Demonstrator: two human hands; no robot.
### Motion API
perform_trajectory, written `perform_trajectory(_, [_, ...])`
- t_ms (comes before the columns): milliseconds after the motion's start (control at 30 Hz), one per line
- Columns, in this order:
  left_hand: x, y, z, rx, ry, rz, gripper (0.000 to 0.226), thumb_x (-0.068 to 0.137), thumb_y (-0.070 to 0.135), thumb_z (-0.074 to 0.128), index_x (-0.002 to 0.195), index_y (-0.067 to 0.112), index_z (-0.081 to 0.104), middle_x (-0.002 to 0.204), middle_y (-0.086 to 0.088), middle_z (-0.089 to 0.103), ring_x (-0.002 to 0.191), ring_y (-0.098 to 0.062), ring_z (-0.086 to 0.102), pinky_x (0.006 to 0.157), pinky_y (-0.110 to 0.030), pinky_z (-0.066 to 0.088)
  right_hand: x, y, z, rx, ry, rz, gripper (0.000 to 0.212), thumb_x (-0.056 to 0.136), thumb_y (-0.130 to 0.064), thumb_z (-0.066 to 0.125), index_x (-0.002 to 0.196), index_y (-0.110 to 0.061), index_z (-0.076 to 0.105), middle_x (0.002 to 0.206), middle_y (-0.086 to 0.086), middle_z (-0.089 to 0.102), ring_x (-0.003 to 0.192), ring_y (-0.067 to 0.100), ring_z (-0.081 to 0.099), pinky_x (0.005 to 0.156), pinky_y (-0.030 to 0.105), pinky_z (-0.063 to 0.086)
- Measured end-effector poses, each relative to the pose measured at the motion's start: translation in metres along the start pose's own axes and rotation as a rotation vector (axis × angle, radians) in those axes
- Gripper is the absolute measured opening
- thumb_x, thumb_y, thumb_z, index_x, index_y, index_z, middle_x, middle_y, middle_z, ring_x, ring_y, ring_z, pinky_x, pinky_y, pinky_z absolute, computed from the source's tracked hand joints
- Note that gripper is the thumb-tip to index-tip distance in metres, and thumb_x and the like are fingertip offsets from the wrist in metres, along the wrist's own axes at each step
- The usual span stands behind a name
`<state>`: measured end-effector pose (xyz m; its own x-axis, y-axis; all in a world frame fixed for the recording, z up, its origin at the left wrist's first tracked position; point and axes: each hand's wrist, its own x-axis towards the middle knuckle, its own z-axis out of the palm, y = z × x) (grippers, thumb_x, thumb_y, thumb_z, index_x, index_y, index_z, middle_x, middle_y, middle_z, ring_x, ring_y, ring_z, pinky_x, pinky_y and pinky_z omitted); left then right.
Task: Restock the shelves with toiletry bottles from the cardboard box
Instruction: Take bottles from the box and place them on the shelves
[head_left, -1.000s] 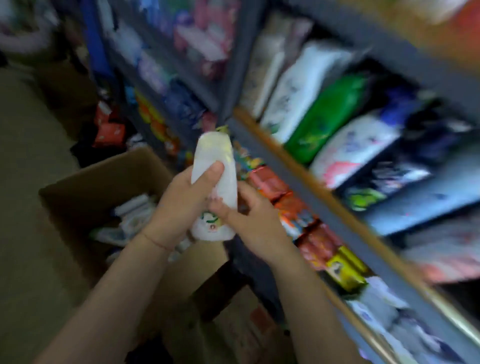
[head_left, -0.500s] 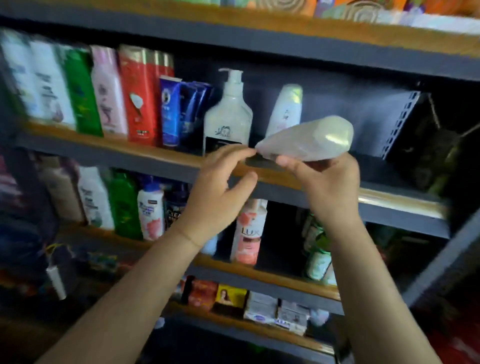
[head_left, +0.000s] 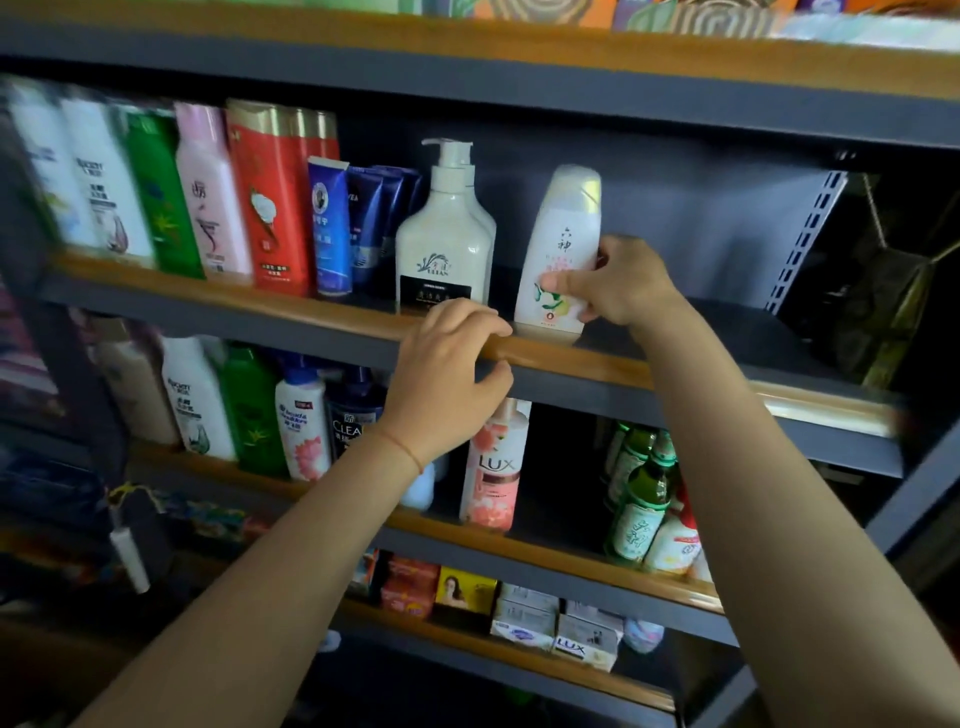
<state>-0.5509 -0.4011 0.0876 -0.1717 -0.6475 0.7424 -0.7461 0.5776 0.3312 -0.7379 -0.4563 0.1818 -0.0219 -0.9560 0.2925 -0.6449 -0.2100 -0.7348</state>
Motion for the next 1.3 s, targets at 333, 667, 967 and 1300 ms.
perform_trajectory(333, [-0.005, -0.002, 0.002, -0.014, -0.003, -0.002, 0.017, 0.082, 0.023, 0.061, 0.094, 0.016, 0.069, 0.117, 0.000, 0.059, 0.120, -0.020, 0.050, 0.096, -0.049, 0.043, 0.007, 0.000, 0.008, -0.043, 0.078, 0.049, 0.043, 0.078, -0.034, 0.081, 0.107, -0.009, 0.062, 0.100, 0.003, 0.071, 0.077, 0.020, 0.073, 0.079, 0.040, 0.061])
perform_trajectory(667, [-0.028, -0.004, 0.000, -0.091, 0.064, 0.074, 0.019, 0.084, 0.017, 0.062, 0.099, 0.015, 0.073, 0.137, -0.005, 0.054, 0.135, -0.025, 0.044, 0.109, -0.049, 0.037, -0.058, -0.009, 0.030, -0.088, 0.534, -0.309, 0.051, 0.083, -0.031, 0.076, 0.120, -0.007, 0.051, 0.121, 0.010, 0.048, 0.096, 0.021, 0.056, 0.075, 0.018, 0.039])
perform_trajectory(967, [-0.172, -0.136, -0.038, -0.191, -0.053, -0.618, 0.015, 0.094, 0.026, 0.060, 0.105, 0.027, 0.070, 0.088, 0.012, 0.067, 0.081, -0.004, 0.063, 0.074, -0.029, 0.053, -0.113, -0.001, 0.233, 0.229, -0.267, -0.336, 0.019, 0.093, -0.020, 0.065, 0.078, -0.009, 0.062, 0.062, -0.008, 0.055, 0.058, 0.003, 0.050, 0.058, 0.023, 0.041])
perform_trajectory(1300, [-0.483, -0.275, -0.161, 0.072, -0.077, -1.529, 0.018, 0.098, 0.016, 0.056, 0.107, 0.015, 0.072, 0.101, -0.008, 0.069, 0.095, -0.027, 0.063, 0.078, -0.032, 0.046, -0.235, -0.001, 0.569, 0.069, -1.114, 0.078, 0.024, 0.095, -0.024, 0.061, 0.075, -0.012, 0.059, 0.066, 0.004, 0.058, 0.056, 0.014, 0.054, 0.060, 0.029, 0.044])
